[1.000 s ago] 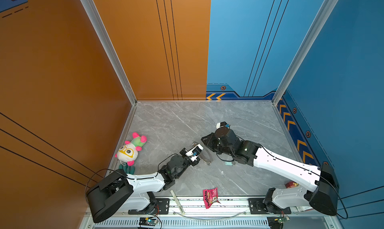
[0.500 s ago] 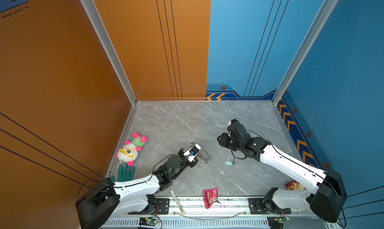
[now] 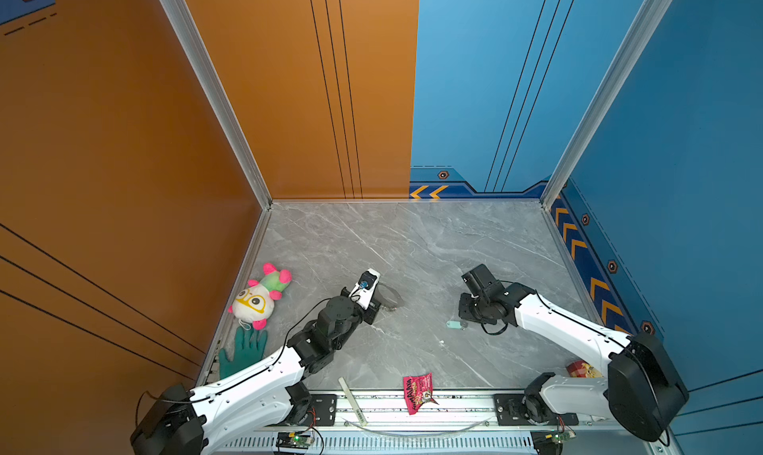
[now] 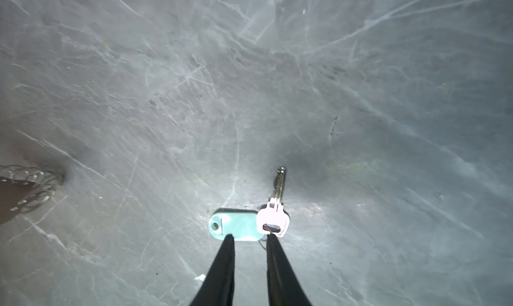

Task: Attach keys to a key ring
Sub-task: Pick up the key from the center of the table.

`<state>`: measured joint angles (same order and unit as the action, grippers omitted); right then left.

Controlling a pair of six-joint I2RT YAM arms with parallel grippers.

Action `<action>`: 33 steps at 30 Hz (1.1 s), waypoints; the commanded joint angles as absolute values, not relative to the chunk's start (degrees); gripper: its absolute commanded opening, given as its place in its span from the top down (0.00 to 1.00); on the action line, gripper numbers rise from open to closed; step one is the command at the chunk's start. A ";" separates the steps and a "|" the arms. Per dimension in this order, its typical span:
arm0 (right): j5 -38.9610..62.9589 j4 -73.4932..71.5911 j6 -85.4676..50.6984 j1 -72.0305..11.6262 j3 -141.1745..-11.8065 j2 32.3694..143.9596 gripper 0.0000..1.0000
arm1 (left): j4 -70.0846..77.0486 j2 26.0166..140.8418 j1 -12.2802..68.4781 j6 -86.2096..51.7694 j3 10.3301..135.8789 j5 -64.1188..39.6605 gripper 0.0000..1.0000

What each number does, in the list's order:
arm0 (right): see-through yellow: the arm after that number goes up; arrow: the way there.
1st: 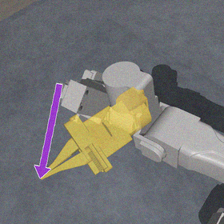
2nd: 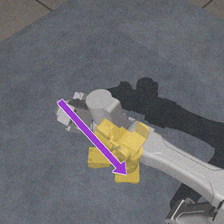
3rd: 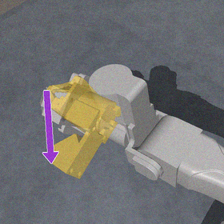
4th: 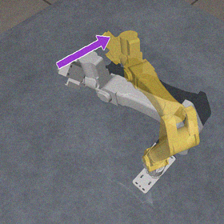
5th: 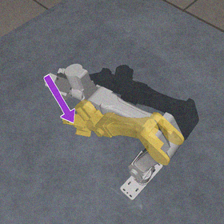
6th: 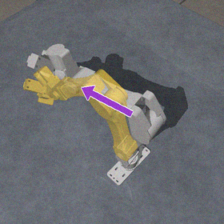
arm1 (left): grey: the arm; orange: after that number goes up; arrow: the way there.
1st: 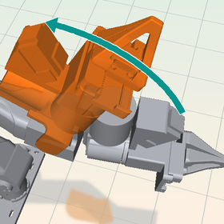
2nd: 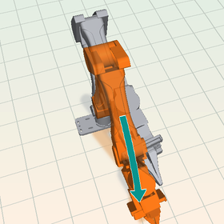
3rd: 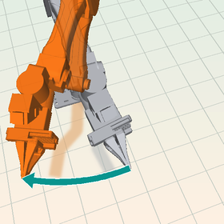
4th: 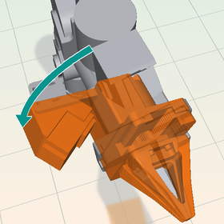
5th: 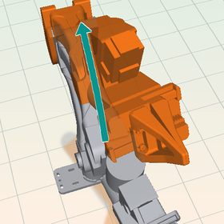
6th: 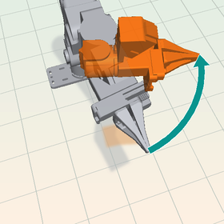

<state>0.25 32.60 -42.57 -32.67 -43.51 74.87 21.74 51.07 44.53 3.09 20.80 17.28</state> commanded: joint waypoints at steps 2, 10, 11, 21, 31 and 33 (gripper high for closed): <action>2.67 34.45 -40.54 -30.60 -42.46 76.82 0.79 | 20.74 50.52 42.52 -0.26 21.83 13.83 1.00; 6.74 34.45 -39.52 -28.58 -42.11 78.83 0.81 | 20.88 50.78 41.58 -0.77 21.43 12.26 1.00; 6.78 34.45 -39.41 -28.48 -42.02 78.94 0.81 | 20.98 50.88 41.47 -0.78 21.36 12.20 1.00; 9.97 35.09 -37.53 -27.08 -41.91 80.01 0.82 | 22.00 51.36 41.02 -0.70 20.94 11.32 1.00; 11.77 35.50 -35.86 -26.54 -42.27 81.90 0.87 | 22.15 52.27 40.87 -0.28 21.13 10.39 1.00; 12.12 35.51 -35.76 -26.54 -42.51 82.00 0.87 | 22.23 52.47 40.87 -0.27 21.18 10.54 1.00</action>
